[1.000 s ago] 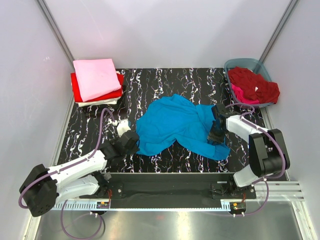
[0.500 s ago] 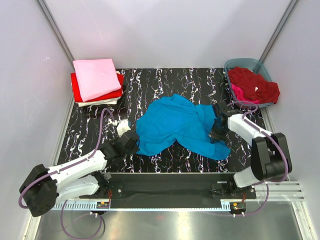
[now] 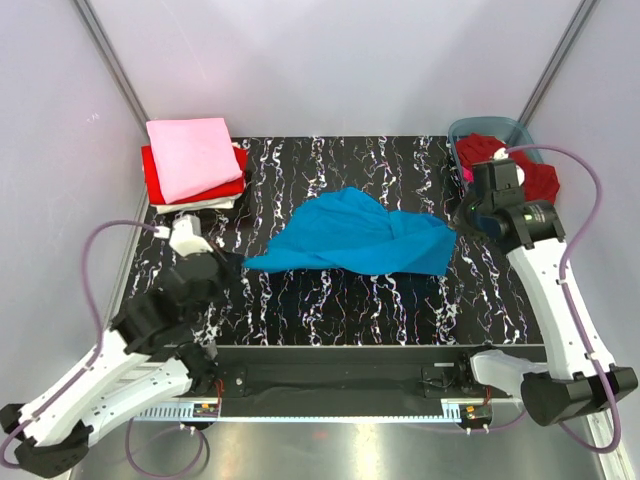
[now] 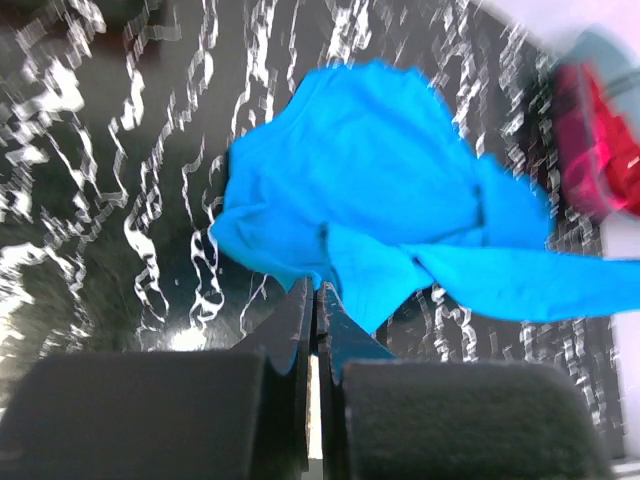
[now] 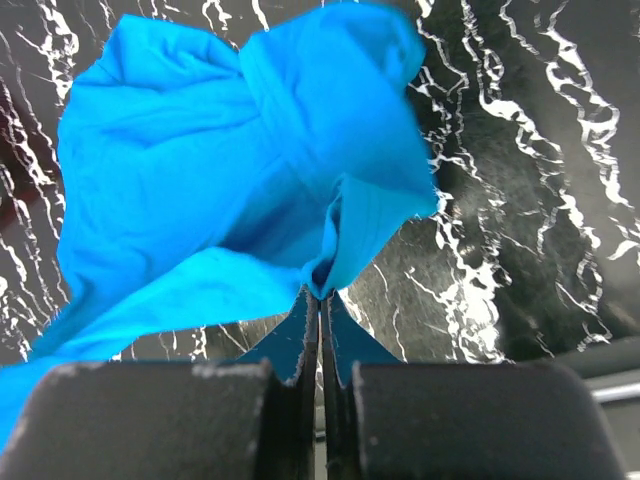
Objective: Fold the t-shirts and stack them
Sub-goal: Flatten the tshirt out
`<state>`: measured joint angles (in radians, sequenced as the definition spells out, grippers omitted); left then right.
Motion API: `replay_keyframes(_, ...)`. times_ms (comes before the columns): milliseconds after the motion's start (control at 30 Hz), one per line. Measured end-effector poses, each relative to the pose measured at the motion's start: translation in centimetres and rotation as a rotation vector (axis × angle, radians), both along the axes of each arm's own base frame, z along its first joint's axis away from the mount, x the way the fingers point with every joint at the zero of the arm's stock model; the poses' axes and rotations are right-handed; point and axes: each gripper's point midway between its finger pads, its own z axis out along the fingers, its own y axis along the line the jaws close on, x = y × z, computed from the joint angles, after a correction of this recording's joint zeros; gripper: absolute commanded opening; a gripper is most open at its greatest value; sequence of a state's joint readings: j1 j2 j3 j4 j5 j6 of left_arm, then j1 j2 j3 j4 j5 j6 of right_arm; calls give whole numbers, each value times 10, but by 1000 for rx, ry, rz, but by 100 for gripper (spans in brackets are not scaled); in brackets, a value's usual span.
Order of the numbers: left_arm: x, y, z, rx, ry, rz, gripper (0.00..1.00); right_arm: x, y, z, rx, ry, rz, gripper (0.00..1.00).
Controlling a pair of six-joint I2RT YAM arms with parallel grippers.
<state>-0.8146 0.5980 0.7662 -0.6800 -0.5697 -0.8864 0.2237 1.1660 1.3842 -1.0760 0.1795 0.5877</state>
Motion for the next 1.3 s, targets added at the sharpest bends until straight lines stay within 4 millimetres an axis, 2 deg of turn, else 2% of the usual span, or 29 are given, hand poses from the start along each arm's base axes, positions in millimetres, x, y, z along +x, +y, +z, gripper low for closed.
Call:
replay_keyframes(133,-8,17,52,7,-54,9,0,-10,-5,23,-9,-19,-10,0)
replay_keyframes(200,-13,26,86,2,-101,8,0,-14,-8,45,-10,-52,-17,0)
replay_keyframes(300,-24,41,149,-22,-203,-8,0,-18,-15,99,-5,-181,-41,0)
replay_keyframes(400,-44,58,221,-74,-361,-53,0,-35,-26,176,22,-400,-69,0)
replay_keyframes(467,-64,68,269,-118,-504,-117,0,-60,-35,224,44,-565,-84,0)
replay_keyframes(533,-87,76,307,-152,-645,-187,0,-88,-44,256,56,-691,-91,0)
replay_keyframes(600,-109,84,338,-169,-770,-243,0,-125,-55,284,67,-826,-101,0)
replay_keyframes(700,-148,98,387,-177,-963,-328,0,-176,-70,313,83,-1012,-114,0)
replay_keyframes(767,-173,103,418,-163,-1089,-379,2,-200,-77,326,80,-1107,-116,0)
replay_keyframes(833,-193,104,441,-134,-1196,-408,4,-212,-81,335,73,-1175,-116,0)
replay_keyframes(900,-204,98,456,-84,-1275,-428,4,-214,-84,346,54,-1218,-122,0)
replay_keyframes(1000,-197,83,466,-11,-1318,-448,7,-196,-85,354,17,-1206,-137,0)
replay_keyframes(1100,-166,58,471,58,-1275,-474,8,-152,-80,355,-24,-1146,-151,0)
replay_keyframes(1167,-128,34,468,114,-1217,-478,8,-103,-72,341,-57,-1059,-154,0)
replay_keyframes(1200,-104,19,460,148,-1172,-478,8,-81,-68,331,-71,-1016,-151,0)
replay_keyframes(1267,-54,-9,435,223,-1070,-473,7,-25,-57,297,-111,-890,-146,0)
replay_keyframes(1300,-21,-23,415,275,-993,-467,7,5,-51,275,-128,-822,-139,0)
